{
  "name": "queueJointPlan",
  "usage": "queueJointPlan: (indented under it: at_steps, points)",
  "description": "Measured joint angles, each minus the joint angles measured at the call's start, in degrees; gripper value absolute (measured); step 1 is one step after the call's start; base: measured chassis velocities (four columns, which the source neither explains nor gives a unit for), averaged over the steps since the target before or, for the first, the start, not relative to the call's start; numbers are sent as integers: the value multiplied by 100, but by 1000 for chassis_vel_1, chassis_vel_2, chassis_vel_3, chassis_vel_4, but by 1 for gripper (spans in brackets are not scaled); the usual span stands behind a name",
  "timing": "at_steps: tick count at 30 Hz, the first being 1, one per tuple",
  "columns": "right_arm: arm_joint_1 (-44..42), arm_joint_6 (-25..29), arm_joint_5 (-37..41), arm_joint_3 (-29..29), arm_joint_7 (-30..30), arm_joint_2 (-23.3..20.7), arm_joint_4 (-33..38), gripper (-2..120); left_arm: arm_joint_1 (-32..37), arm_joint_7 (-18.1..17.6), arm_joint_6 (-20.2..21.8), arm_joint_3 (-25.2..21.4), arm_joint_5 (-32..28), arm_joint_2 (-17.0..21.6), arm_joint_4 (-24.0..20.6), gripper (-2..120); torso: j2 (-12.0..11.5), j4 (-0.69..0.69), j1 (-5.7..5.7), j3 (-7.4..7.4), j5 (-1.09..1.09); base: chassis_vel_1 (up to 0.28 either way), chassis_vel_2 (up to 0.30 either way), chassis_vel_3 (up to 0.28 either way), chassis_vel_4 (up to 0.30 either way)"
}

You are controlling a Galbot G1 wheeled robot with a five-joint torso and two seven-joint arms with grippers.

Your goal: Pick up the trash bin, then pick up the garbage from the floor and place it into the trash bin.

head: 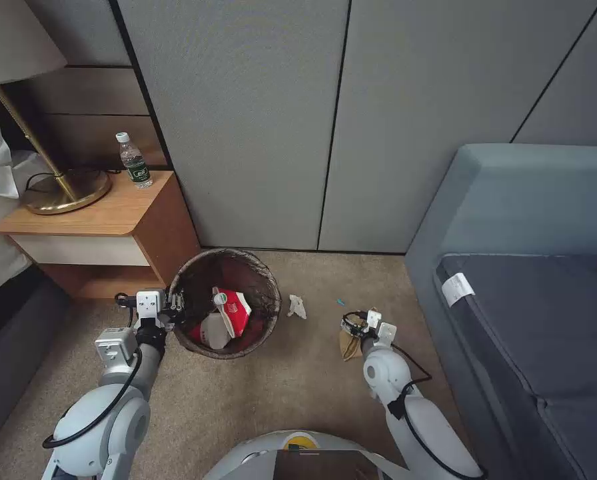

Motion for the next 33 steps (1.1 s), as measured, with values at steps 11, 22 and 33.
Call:
queueJointPlan:
  at_steps: [11, 22, 33]
  points:
    - [278, 114, -18, -87, 362, 59, -421, 100, -25, 2, 1, 29, 3, -3, 27, 5, 0, -1, 0, 0, 0, 0, 0, 0, 0]
    - [559, 276, 7, -186, 474, 94, -939, 100, -36, 3, 3, 67, 28, 1, 39, 5, 0, 0, 0, 0, 0, 0, 0, 0, 0]
    - [686, 455, 27, -311, 453, 64, -1323, 82, -48, 5, 7, 103, 60, 1, 59, 5, 0, 0, 0, 0, 0, 0, 0, 0, 0]
